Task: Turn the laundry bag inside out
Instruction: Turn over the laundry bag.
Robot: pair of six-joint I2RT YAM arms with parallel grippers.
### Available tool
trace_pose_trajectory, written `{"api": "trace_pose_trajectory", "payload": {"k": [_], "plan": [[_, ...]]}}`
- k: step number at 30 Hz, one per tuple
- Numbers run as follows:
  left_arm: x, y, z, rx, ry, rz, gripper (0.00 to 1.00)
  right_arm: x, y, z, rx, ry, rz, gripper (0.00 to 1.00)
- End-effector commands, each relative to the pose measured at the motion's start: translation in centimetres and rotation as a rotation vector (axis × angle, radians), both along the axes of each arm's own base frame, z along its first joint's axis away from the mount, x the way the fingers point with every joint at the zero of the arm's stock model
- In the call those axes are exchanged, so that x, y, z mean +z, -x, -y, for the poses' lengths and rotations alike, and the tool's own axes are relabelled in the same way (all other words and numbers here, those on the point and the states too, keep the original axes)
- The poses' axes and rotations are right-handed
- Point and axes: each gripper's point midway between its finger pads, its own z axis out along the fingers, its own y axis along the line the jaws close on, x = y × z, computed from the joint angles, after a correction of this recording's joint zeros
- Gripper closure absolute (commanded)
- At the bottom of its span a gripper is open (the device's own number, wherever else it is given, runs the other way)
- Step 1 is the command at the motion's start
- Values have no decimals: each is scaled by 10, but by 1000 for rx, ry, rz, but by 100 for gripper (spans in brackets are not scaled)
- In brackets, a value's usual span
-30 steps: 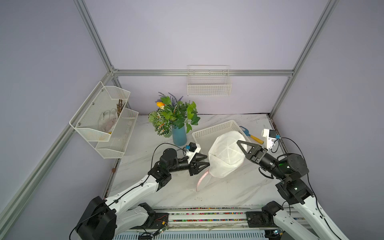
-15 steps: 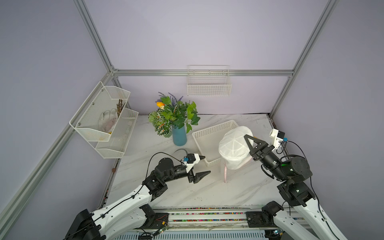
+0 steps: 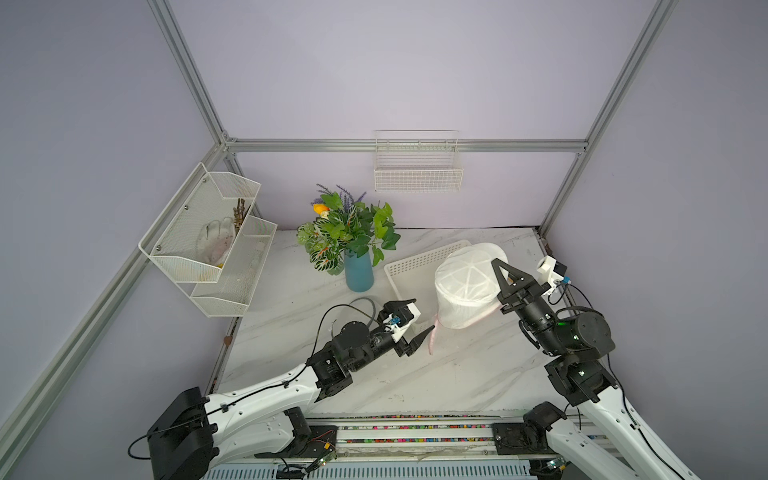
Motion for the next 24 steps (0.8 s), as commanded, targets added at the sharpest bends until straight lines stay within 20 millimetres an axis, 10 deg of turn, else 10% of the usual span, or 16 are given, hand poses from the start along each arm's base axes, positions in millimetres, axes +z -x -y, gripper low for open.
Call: {"api": "trace_pose_trajectory", "payload": {"k": [1, 11, 24], "plan": [[53, -1, -27, 149, -12, 231, 21, -19, -4, 7, -35, 14, -112, 100], [63, -4, 9, 123, -379, 565, 17, -29, -10, -11, 50, 44, -201, 100], [78, -17, 30, 143, -433, 676, 18, -32, -10, -22, 114, 31, -216, 100]]}}
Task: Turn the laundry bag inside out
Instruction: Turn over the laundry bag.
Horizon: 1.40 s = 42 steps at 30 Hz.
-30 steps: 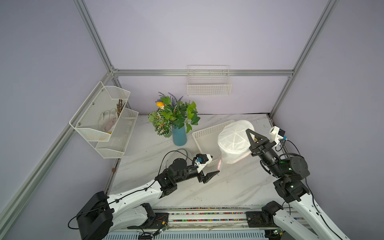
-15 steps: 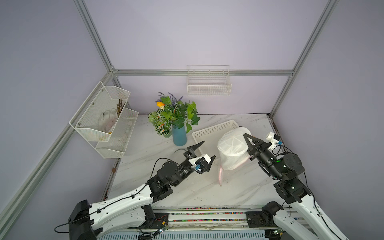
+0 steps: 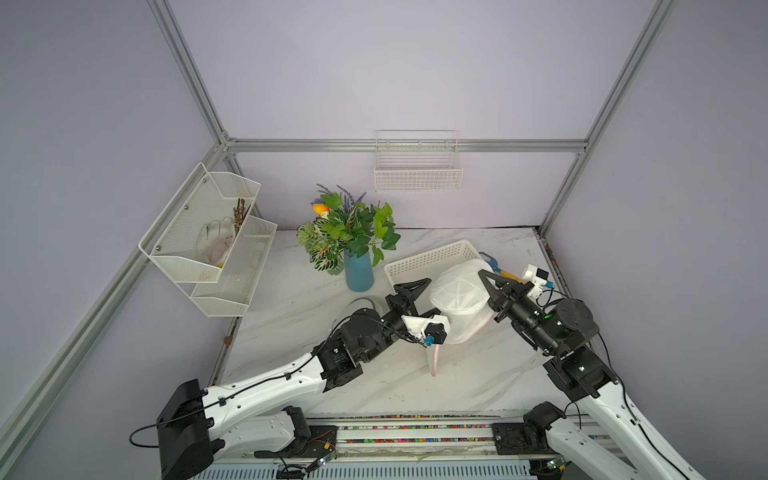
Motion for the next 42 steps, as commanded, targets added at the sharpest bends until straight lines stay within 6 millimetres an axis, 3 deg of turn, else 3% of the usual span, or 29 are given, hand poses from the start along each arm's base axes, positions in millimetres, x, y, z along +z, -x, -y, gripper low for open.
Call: {"api": "trace_pose_trajectory", "payload": {"k": [1, 7, 11, 12, 16, 19, 21, 27, 31, 34, 36, 38, 42], "plan": [[37, -5, 2, 30, 61, 115, 20, 17, 5, -5, 41, -24, 40, 100], [45, -6, 11, 15, 58, 159, 50, -3, 3, -7, 47, -19, -8, 100], [41, -3, 13, 0, 48, 152, 63, -13, -1, -10, 53, -13, -28, 100], [40, -1, 13, -3, 48, 148, 67, -14, -3, -11, 54, -10, -28, 98], [38, -1, 11, -3, 40, 135, 85, -12, -6, -14, 62, 20, -10, 71], [37, -4, 8, 15, 50, 106, 100, -7, -7, -9, 23, 98, 37, 62], [35, -5, 7, 29, 49, 90, 100, -6, -2, 2, -25, 204, 85, 57], [26, -24, -5, 148, 41, -44, 100, -20, 25, 51, -177, 787, 213, 38], [25, -38, -17, 252, 39, -130, 100, -38, 43, 59, -126, 1016, 273, 36], [29, -47, -26, 316, 37, -206, 100, -44, 62, 30, 77, 1074, 426, 36], [28, -52, -32, 359, 35, -252, 100, -49, 85, -4, 305, 1012, 554, 39], [29, -56, -34, 386, 42, -289, 100, -60, 99, -26, 468, 912, 571, 40], [33, -61, -35, 424, 69, -347, 100, -60, 105, -45, 506, 817, 654, 39]]}}
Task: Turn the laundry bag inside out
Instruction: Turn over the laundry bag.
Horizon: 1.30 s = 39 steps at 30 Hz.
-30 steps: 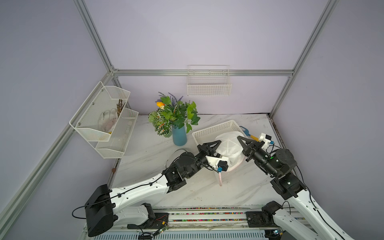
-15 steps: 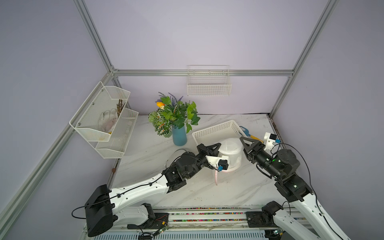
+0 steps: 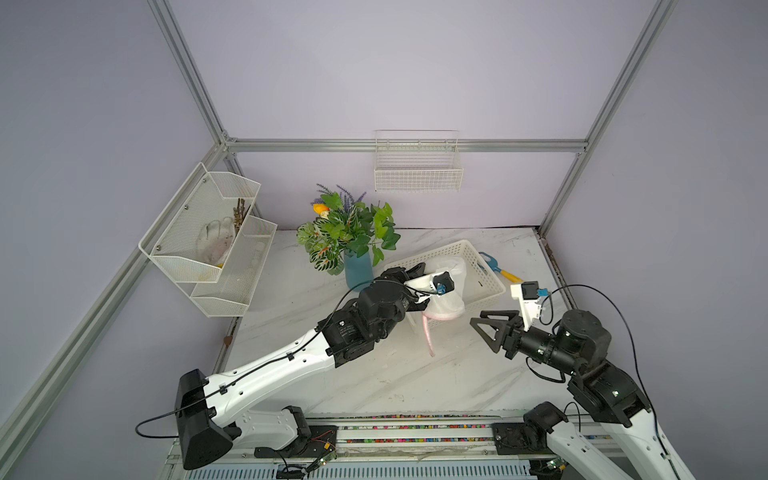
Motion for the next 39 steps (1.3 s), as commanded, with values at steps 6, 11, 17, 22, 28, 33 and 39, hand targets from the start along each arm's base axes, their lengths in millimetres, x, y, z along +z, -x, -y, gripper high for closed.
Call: {"api": "trace_pose_trajectory", "payload": {"k": [6, 11, 17, 22, 28, 33, 39], "plan": [[1, -12, -7, 122, 81, -123, 100, 10, 14, -53, 187, -34, 214, 36], [3, -16, -7, 153, 106, -139, 100, 2, -14, -78, 42, 16, 278, 36], [7, -19, -11, 185, 131, -145, 100, 2, -36, -93, -89, -133, 170, 36], [9, -19, -10, 189, 152, -153, 100, -3, -45, -103, -144, -181, 124, 30], [9, -19, -9, 196, 166, -161, 100, -5, -65, -111, -249, -246, 82, 33], [9, -17, -10, 203, 170, -162, 100, -13, -78, -108, -338, -254, 58, 59], [5, -16, -10, 212, 177, -174, 100, -24, -82, -110, -352, -234, 32, 91]]}}
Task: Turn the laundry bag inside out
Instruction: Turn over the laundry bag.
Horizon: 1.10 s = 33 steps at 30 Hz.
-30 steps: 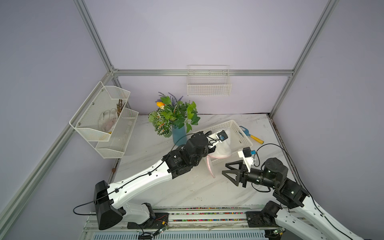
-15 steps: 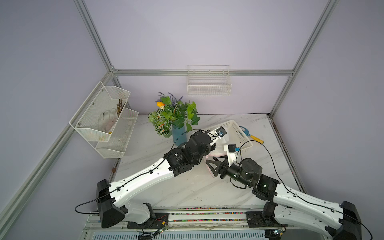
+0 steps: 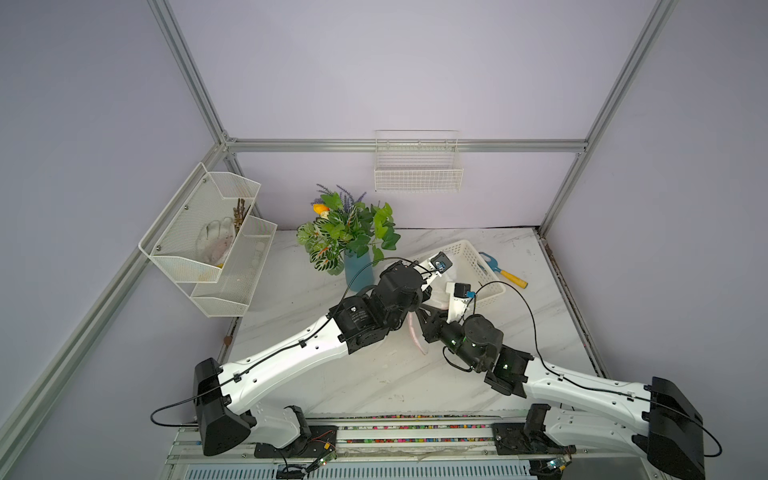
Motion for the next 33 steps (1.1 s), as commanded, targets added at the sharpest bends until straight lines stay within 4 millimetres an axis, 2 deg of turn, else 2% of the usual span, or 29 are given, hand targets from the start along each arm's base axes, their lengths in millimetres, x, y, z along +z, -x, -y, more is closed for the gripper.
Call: {"api": "trace_pose_trajectory", "payload": {"k": [1, 3, 8, 9, 12, 15, 16, 18, 21, 24, 26, 30, 33], "plan": [[18, 1, -1, 24, 74, 21, 100, 14, -2, 2, -25, -57, 15, 95], [16, 2, -2, 25, 77, 17, 100, 15, 0, 3, -17, -56, 21, 100], [15, 3, -5, 29, 82, 14, 100, 18, 11, 10, 13, -47, 45, 100], [17, 4, -5, 24, 84, 14, 95, 19, 14, 11, 31, -39, 54, 100], [19, 9, -6, 4, 100, 3, 55, 23, 24, 15, 96, -4, 59, 100], [23, 19, -9, -38, 150, -12, 27, 34, 31, 23, 185, 5, 57, 100], [25, 23, -12, -53, 171, -14, 20, 38, 32, 26, 219, -5, 49, 100], [31, 33, -19, -84, 212, -15, 14, 47, 35, 33, 295, -35, 36, 100], [45, 50, -33, -131, 282, -7, 10, 58, 39, 41, 397, -57, 25, 100], [58, 75, -44, -230, 346, -5, 11, 68, 49, 41, 523, -79, 25, 100], [56, 94, -44, -330, 361, -23, 12, 71, 56, 39, 607, -99, 23, 100], [26, 130, -36, -531, 316, -105, 12, 75, 72, 31, 781, -150, 3, 100], [2, 144, -35, -611, 286, -151, 12, 80, 83, 26, 895, -171, -10, 100]]}}
